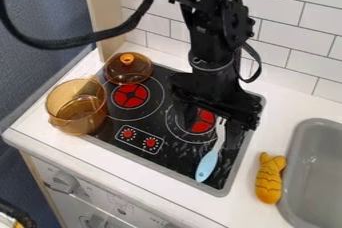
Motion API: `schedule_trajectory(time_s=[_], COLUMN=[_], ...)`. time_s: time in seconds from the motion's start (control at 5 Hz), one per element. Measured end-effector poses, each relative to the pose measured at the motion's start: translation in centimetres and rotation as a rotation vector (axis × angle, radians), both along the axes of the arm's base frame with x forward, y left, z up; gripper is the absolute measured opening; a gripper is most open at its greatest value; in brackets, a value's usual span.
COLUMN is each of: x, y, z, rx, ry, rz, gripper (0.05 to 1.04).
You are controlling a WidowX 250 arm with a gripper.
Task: Move the pot from the lower side of the left burner to the upper side of the right burner
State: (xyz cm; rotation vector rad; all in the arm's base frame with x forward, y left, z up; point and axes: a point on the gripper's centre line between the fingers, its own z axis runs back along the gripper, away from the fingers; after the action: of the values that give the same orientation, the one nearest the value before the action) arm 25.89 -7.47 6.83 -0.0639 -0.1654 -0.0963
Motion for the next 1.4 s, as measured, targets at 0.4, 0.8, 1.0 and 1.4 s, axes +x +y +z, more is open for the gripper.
schedule_trajectory(time_s=[0.4, 0.8, 1.0, 1.4], x=[-1.1, -1.2, -1.9, -2.3], y=[3.0, 9.5, 12.8, 16.5], z=[-0.1, 0.4, 0.3, -3.0], rx=[0.021, -0.001, 0.043, 0.147], ry=[0.025, 0.036, 0.047, 0.132], rz=[0.081, 0.230, 0.280, 0.319], gripper=[1.000, 1.000, 1.000, 1.000])
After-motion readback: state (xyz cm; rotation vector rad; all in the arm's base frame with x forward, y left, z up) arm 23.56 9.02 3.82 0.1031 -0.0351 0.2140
